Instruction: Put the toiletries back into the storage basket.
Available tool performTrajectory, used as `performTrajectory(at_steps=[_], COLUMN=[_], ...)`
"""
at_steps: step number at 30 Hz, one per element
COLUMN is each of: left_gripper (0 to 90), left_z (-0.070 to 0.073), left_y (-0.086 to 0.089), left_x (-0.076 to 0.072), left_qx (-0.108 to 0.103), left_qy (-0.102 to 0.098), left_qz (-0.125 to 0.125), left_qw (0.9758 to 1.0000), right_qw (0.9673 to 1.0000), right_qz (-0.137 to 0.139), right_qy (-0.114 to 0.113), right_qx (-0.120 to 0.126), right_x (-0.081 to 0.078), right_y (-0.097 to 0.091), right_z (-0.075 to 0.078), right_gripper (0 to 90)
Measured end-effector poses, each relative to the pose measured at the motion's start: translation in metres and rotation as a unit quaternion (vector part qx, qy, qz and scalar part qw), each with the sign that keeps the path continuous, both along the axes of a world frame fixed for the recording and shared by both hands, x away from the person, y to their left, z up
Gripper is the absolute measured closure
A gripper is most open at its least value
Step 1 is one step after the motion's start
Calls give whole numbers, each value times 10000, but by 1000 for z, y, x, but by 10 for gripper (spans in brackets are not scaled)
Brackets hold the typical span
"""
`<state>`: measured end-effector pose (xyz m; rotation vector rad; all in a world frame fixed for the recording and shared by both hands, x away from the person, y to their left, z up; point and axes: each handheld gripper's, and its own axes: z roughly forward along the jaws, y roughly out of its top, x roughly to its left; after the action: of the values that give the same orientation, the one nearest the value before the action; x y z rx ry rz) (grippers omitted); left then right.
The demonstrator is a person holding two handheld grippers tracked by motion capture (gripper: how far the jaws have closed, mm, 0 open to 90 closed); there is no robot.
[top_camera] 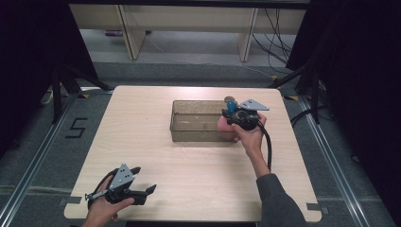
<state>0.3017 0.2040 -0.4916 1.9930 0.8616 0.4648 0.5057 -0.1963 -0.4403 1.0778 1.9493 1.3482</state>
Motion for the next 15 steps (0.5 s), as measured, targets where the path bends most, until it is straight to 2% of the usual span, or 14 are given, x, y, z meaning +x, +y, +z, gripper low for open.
performTrajectory(at_steps=[1,2,4,6,8,9,10,13,15], left_gripper=[148,148,147,148,148,148,148,148,147], left_z=[0,1,0,-1,-1,-1,-1,-1,-1], left_y=[0,0,0,0,-1,-1,-1,-1,-1], left_x=[0,0,0,0,1,1,0,0,1], left_qx=[0,52,-1,-8,-4,7,5,10,0], left_qy=[0,-16,-13,-9,-5,-6,-1,0,0], left_qz=[0,12,-5,-17,-12,-18,-18,-20,-11], left_qw=[10000,10000,10000,10000,10000,10000,10000,10000,10000], right_qw=[10000,9999,9997,9993,9989,9992,9985,9989,9992], right_qz=[0,52,-65,-157,-199,-140,-204,-130,-150], right_qy=[0,-67,163,233,291,220,342,248,243], right_qx=[0,-63,142,237,295,300,376,381,285], right_x=[0,1,-1,-1,-3,-2,-5,-5,-7], right_y=[0,-1,-1,-4,-6,-9,-8,-10,-11], right_z=[0,0,0,1,1,1,2,1,3], right_gripper=[533,482,405,338,323,317,307,296,289])
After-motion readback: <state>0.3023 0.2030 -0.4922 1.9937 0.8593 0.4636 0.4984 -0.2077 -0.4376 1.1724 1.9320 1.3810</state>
